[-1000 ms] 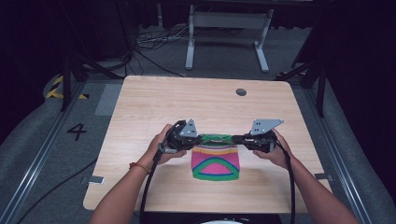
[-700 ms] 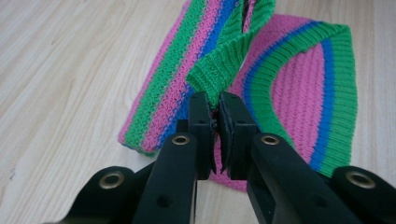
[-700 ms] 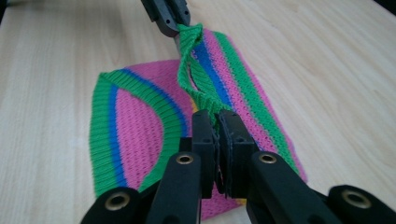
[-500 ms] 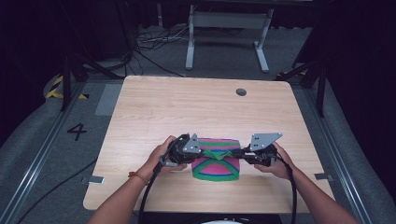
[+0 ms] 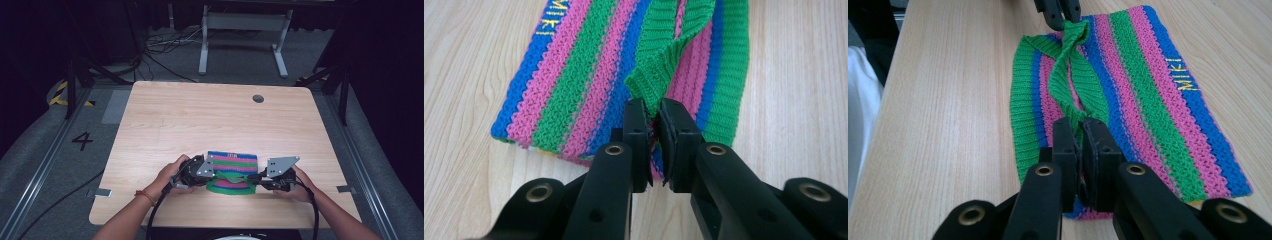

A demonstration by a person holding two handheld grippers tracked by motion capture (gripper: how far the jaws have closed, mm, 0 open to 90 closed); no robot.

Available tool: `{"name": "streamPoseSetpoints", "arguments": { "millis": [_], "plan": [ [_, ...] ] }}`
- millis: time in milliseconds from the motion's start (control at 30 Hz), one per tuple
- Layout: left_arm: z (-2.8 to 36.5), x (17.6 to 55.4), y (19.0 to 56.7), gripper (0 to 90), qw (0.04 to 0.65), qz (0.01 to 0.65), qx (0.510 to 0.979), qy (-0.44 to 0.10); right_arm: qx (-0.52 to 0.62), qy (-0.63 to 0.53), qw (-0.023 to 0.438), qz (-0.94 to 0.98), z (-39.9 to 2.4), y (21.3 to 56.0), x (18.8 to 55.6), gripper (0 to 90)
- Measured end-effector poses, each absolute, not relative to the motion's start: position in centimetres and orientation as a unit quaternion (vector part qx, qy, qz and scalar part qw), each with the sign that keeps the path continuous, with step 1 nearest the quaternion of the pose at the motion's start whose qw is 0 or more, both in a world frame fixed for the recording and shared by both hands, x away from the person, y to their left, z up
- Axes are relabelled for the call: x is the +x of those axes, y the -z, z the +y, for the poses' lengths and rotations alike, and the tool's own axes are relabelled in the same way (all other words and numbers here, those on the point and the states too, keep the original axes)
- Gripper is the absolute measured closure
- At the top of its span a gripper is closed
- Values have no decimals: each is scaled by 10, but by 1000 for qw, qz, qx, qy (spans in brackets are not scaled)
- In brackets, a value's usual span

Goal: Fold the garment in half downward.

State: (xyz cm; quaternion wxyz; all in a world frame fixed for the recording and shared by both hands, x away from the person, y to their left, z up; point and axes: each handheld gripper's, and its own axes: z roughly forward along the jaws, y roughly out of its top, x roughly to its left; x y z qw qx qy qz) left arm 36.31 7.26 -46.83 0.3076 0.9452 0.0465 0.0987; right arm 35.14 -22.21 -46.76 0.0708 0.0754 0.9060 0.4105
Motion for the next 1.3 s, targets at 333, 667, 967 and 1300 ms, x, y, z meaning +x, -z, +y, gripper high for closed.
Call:
{"name": "streamPoseSetpoints", "arguments": {
  "millis": [333,667,967,1300],
  "plan": [
    [74,348,473,805,293,35,951,-94,70,-387,64,917,-221,473,339,851],
    [76,341,476,690,283,37,955,-81,73,-380,71,919,-222,478,332,824],
    [79,346,459,486,351,96,926,-96,105,-405,87,904,-212,469,333,645],
    [63,356,485,593,345,101,932,-55,133,-371,88,915,-200,489,338,650]
  ]
}}
